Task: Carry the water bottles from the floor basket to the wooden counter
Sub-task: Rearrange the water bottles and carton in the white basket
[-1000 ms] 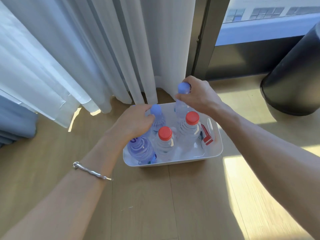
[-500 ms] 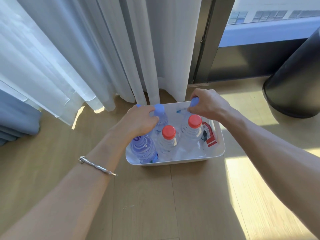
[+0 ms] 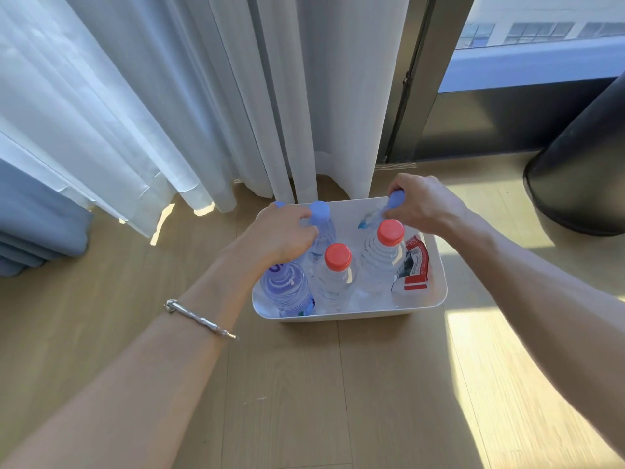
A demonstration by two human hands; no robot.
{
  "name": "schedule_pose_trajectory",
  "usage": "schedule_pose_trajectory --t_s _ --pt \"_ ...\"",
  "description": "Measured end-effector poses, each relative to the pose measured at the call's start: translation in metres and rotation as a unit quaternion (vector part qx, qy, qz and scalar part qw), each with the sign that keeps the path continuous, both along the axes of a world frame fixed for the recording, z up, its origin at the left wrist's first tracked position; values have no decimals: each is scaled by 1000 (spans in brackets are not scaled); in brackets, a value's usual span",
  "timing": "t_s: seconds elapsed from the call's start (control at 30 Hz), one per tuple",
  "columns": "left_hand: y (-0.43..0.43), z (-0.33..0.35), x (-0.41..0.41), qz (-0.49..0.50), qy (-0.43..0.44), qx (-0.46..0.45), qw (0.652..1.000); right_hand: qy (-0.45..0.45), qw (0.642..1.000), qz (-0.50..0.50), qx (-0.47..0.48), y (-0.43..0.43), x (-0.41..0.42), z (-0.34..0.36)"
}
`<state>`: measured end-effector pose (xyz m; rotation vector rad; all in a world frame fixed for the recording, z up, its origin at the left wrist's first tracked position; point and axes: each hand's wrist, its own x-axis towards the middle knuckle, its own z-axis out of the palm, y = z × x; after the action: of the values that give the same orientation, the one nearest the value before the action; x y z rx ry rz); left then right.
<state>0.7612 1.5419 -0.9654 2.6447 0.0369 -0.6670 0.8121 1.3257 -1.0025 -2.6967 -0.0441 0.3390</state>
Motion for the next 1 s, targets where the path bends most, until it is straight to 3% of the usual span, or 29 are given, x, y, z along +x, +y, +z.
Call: schedule_pose_trajectory --t_s 0.17,0.33,0.47,0.67,0.77,1.0 --pt "0 1 -1 -4 -4 0 1000 69 998 3 6 7 3 11" --pt "2 6 -5 22 -38 -22 999 46 999 -13 14 17 5 21" --pt "8 10 -7 38 -55 -32 997 39 997 61 20 42 5 50" --pt "10 13 -11 30 -43 -14 999 68 983 163 -50 102 4 54" --pt "14 14 -13 27 -36 -2 999 77 981 159 -84 113 0 28" --pt "21 18 -16 43 -42 -30 998 5 994 101 -26 92 -7 39"
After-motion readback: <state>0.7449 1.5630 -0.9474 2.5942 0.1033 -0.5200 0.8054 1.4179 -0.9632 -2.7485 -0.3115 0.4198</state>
